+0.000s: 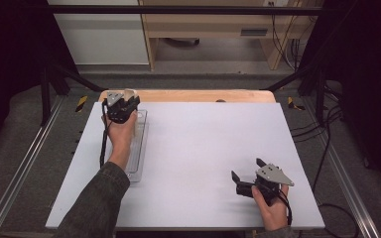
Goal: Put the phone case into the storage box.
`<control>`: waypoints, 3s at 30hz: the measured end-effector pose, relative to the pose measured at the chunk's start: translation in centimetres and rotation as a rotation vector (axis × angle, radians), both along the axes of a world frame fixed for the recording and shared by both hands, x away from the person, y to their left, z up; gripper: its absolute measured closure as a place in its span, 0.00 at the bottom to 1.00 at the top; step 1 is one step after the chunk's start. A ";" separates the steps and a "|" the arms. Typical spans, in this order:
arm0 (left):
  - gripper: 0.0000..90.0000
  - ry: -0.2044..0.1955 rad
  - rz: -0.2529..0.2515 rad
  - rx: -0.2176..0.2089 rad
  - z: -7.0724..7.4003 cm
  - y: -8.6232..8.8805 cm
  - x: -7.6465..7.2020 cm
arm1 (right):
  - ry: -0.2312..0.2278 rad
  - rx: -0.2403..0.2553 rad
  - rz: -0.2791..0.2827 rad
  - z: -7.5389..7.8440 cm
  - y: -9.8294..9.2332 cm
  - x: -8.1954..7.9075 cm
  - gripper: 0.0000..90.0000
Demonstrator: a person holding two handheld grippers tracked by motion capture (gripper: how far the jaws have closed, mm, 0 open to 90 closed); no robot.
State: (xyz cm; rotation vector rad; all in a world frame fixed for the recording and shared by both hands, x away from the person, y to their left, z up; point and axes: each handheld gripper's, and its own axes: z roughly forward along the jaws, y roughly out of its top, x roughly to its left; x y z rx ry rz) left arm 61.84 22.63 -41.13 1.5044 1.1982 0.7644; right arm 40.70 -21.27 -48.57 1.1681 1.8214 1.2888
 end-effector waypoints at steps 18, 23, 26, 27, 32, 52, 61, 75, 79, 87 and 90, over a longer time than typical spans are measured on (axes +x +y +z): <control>0.88 0.008 -0.017 -0.004 -0.2 -0.1 0.1 | 0.008 0.001 0.003 -0.1 0.0 0.0 0.03; 0.88 0.013 -0.023 0.001 -0.3 -0.2 0.1 | 0.009 0.000 0.006 -0.1 0.0 0.0 0.03; 0.88 0.013 -0.024 -0.002 -0.3 -0.2 0.1 | 0.010 0.001 0.005 -0.1 0.0 0.0 0.03; 0.88 0.013 -0.024 -0.006 -0.3 -0.2 0.2 | 0.010 0.001 0.005 -0.1 0.0 0.0 0.03; 0.88 0.020 -0.031 0.000 -0.4 -0.3 0.2 | 0.015 0.001 0.007 -0.1 0.0 0.1 0.03; 0.86 0.033 -0.036 0.005 -0.8 -0.1 0.5 | 0.020 0.001 0.010 -0.2 0.1 0.1 0.03; 0.86 0.033 -0.028 -0.004 -0.8 0.2 0.6 | 0.023 -0.004 0.015 -0.2 0.1 0.1 0.03; 0.85 0.036 -0.027 -0.002 -1.0 0.1 0.8 | 0.023 -0.005 0.017 -0.2 0.2 0.1 0.03; 0.85 0.037 -0.028 -0.003 -1.0 0.1 0.8 | 0.023 -0.005 0.017 -0.2 0.1 0.1 0.03; 0.85 0.036 -0.026 -0.006 -1.1 0.0 0.9 | 0.023 -0.004 0.018 -0.2 0.1 0.1 0.03; 0.85 0.036 -0.026 -0.006 -1.1 0.0 0.9 | 0.024 -0.005 0.018 -0.2 0.1 0.1 0.03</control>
